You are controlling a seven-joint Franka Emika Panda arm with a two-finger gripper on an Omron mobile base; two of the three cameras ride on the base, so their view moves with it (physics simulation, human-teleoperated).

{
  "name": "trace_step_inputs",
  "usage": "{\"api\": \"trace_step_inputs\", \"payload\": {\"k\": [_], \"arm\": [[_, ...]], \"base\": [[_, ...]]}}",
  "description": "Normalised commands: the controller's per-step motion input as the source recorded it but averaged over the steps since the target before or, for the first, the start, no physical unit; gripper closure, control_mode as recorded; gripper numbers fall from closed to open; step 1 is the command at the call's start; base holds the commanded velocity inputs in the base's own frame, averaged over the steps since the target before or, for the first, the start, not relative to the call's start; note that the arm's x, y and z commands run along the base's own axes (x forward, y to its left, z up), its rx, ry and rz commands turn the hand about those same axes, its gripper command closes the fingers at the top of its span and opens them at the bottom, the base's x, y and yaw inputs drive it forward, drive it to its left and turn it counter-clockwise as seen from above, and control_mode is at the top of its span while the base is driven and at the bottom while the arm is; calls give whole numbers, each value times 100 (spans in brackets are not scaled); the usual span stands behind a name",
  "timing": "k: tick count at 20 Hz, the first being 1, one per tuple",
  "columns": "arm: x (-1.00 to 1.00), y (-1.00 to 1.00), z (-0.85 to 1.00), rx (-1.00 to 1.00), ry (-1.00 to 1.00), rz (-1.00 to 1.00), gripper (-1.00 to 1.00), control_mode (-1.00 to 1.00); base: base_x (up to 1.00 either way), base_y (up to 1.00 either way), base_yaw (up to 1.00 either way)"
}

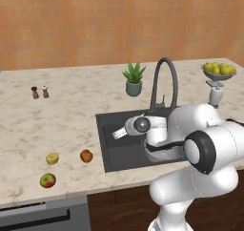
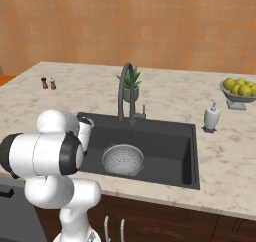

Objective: Put the colander in the sink, put the kiwi, apple, peach in the colander, and turn on the sink faucet and pour water over the colander.

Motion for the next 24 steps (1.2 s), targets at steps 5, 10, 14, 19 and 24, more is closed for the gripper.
{"api": "trace_step_inputs", "payload": {"k": [5, 10, 14, 19, 24], "arm": [[9, 17, 100, 3, 10, 0, -100, -100], [0, 0, 100, 1, 25, -4, -100, -100], [0, 4, 100, 0, 17, -4, -100, -100], [0, 11, 100, 0, 13, -3, -100, -100], [-39, 38, 63, 0, 26, -3, -100, -100]], "base": [[0, 0, 0], [0, 0, 0], [0, 0, 0], [0, 0, 0], [0, 0, 0]]}}
